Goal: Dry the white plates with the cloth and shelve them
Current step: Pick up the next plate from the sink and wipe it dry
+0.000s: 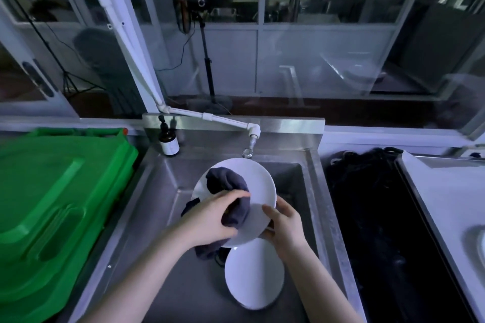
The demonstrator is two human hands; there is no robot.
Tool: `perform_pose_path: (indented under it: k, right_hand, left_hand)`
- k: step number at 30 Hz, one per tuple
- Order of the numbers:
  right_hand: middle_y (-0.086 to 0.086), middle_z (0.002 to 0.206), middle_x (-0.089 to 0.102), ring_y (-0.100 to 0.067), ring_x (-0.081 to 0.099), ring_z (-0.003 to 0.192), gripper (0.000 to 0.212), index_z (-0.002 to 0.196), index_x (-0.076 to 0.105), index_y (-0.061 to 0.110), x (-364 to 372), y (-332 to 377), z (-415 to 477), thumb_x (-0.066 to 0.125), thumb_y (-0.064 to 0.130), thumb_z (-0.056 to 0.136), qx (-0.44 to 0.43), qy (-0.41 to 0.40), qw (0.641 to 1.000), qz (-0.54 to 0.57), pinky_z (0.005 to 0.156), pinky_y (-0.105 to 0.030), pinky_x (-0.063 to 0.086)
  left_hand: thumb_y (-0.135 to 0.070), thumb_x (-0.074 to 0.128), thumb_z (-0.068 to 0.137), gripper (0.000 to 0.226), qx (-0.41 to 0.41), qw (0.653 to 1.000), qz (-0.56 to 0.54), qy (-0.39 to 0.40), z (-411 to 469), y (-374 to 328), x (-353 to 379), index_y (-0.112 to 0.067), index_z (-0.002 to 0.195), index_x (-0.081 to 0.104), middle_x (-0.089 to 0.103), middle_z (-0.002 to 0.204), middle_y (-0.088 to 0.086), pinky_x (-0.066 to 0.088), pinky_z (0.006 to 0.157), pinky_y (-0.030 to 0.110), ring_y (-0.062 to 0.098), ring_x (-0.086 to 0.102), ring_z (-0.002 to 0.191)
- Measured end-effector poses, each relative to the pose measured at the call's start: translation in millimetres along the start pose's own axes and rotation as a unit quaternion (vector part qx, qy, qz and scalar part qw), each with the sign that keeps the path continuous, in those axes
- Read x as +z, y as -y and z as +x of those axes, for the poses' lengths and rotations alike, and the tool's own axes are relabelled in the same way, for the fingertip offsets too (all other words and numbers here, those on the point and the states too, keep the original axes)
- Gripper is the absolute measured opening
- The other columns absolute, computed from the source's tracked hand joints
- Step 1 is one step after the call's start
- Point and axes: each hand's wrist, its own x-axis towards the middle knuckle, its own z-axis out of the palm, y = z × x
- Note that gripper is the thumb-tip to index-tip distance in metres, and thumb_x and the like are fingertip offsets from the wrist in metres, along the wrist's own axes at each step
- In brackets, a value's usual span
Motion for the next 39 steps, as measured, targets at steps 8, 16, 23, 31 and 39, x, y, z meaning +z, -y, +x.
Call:
perform_pose_path:
  k: [8,16,23,31,39]
  right_hand:
    - [-0.015,0.091,0.073,-0.031,0.07,0.082,0.021,0.107,0.071,0.012,52,1,5,0.055,0.002,0.096,-0.009,-0.044,0.998,0.046,0.076,-0.046,0.06]
    - [-0.011,0.095,0.074,-0.03,0.07,0.086,0.025,0.103,0.073,0.022,82,-8,14,0.057,0.004,0.095,-0.025,-0.094,0.995,0.002,0.063,-0.037,0.059]
    - [-0.012,0.086,0.073,-0.025,0.069,0.074,0.025,0.108,0.073,0.013,96,-13,19,0.056,0.002,0.095,-0.024,-0.094,0.995,0.015,0.062,-0.036,0.057]
    - [-0.021,0.094,0.073,-0.035,0.07,0.083,0.025,0.112,0.072,0.011,65,-8,12,0.057,0.002,0.095,-0.033,-0.08,0.996,0.021,0.069,-0.045,0.06]
    - [-0.013,0.087,0.072,-0.024,0.07,0.079,0.028,0.106,0.076,0.017,50,11,4,0.054,0.005,0.094,-0.058,-0.007,0.998,0.002,0.063,-0.034,0.055]
  left_hand:
    - [0.006,0.06,0.07,0.071,-0.024,0.957,-0.114,-0.265,5,13,-14,-0.03,0.131,0.055,0.059,0.12,-0.012,0.038,0.081,0.01,0.009,0.054,0.107]
    - [0.011,0.057,0.072,0.066,-0.11,0.901,-0.121,-0.403,14,74,-100,-0.02,0.13,0.06,0.063,0.127,0.004,0.041,0.093,0.025,0.026,0.058,0.115]
    - [-0.005,0.064,0.079,0.063,0.127,0.99,0.004,-0.058,11,61,-62,-0.023,0.138,0.053,0.049,0.146,-0.008,0.032,0.102,0.008,0.012,0.048,0.131]
    - [-0.011,0.069,0.084,0.04,0.032,0.974,0.028,-0.222,10,82,-55,-0.02,0.122,0.066,0.063,0.128,-0.003,0.051,0.086,0.029,0.019,0.062,0.111]
    - [-0.038,0.036,0.097,0.054,0.206,0.959,0.171,-0.093,8,37,-7,-0.023,0.148,0.041,0.032,0.158,-0.007,0.014,0.122,0.044,0.014,0.016,0.15]
